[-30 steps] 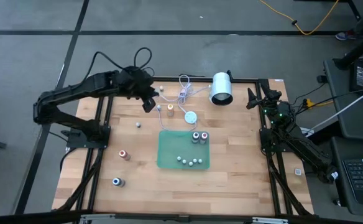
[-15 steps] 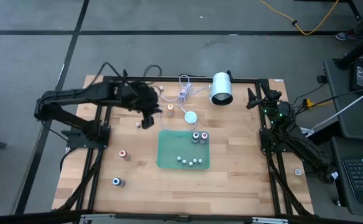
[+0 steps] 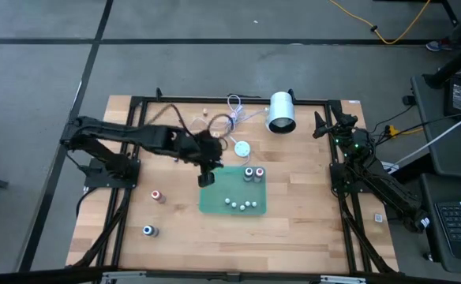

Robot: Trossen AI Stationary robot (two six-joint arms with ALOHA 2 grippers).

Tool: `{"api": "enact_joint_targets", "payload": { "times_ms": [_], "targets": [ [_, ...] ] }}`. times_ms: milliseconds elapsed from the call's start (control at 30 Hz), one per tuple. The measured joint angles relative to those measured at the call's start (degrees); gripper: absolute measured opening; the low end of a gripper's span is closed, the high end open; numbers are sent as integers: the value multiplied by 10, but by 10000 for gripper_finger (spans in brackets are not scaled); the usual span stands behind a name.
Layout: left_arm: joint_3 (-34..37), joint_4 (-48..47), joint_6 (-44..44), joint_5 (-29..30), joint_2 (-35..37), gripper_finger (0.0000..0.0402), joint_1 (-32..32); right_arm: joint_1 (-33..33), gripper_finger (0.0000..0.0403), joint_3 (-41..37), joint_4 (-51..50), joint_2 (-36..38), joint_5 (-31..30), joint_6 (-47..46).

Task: Pick & Place food coloring
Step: Put the top small blue food coloring bottle into the bin

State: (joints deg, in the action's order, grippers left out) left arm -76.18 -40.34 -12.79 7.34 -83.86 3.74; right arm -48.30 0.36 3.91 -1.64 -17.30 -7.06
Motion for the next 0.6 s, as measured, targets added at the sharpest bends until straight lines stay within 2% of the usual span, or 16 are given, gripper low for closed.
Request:
{"api": "enact_joint_targets", "payload": {
  "times_ms": [333,600],
  "targets": [
    [0,50,-135,81,-94,61,70,0,384,0,0,0,0,0],
    [0,70,-227,139,-138,61,114,0,384,0,0,0,0,0]
  ]
}}
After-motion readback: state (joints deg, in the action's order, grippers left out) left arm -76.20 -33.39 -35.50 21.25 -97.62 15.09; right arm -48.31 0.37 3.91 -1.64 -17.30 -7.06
